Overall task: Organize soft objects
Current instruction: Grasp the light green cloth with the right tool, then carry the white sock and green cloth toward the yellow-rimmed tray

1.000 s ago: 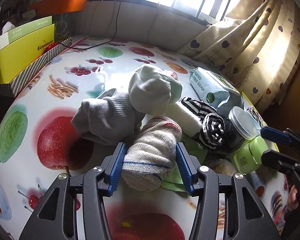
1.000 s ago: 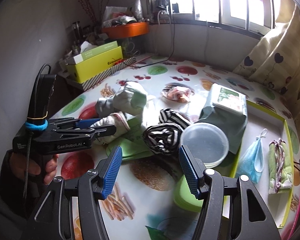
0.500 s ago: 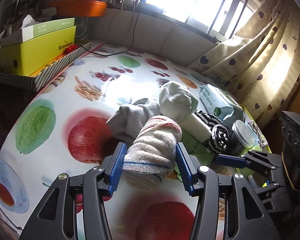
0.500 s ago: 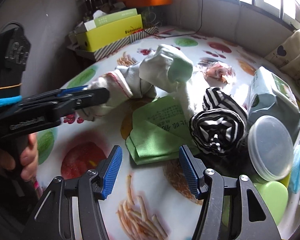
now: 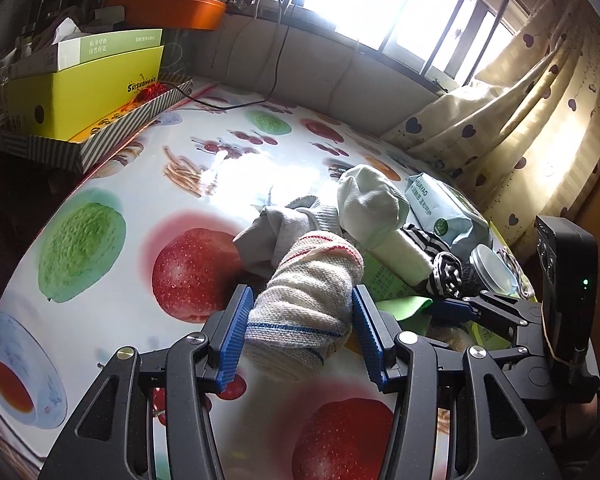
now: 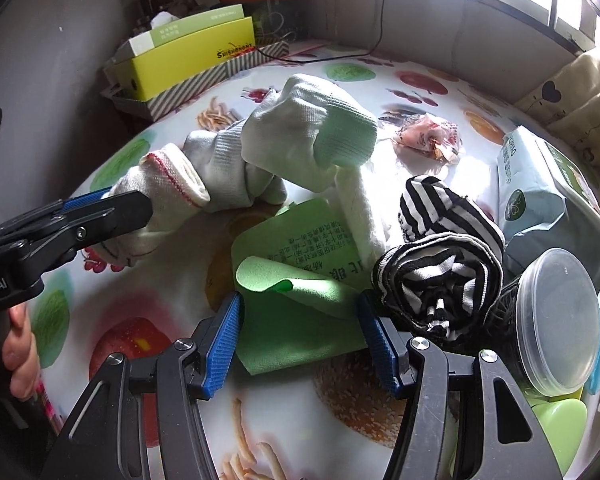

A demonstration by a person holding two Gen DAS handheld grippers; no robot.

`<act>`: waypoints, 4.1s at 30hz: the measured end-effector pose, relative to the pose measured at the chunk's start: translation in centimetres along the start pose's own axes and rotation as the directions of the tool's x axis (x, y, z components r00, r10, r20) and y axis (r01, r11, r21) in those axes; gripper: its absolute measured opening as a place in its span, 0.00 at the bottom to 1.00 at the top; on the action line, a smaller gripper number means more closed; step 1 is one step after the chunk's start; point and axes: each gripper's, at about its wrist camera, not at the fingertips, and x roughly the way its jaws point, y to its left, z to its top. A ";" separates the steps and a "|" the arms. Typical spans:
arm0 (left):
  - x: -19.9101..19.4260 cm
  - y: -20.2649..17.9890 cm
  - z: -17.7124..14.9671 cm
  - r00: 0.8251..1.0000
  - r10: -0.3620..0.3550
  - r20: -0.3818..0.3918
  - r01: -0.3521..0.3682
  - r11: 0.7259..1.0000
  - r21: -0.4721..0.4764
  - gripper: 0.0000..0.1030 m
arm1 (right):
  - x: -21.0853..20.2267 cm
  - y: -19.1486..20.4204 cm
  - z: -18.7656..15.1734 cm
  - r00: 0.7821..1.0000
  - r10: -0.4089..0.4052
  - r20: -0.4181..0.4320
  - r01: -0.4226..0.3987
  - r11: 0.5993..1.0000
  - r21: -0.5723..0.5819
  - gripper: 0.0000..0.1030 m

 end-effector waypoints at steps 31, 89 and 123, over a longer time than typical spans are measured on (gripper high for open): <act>-1.7 -0.4 -0.3 1.000 0.009 0.019 -0.009 1.000 -0.010 0.50 | -0.3 2.0 -1.4 0.996 0.080 -0.030 -0.083 0.985 -0.149 0.75; -3.3 -15.4 0.2 0.990 -0.130 0.044 0.118 0.971 0.209 0.50 | -18.0 -8.7 -8.1 0.925 -0.083 0.371 0.044 0.993 0.112 0.09; 0.4 -21.5 1.4 0.977 -0.213 -0.028 0.212 0.932 0.294 0.50 | -15.7 -19.5 -11.9 0.937 -0.263 0.230 0.161 0.909 0.384 0.09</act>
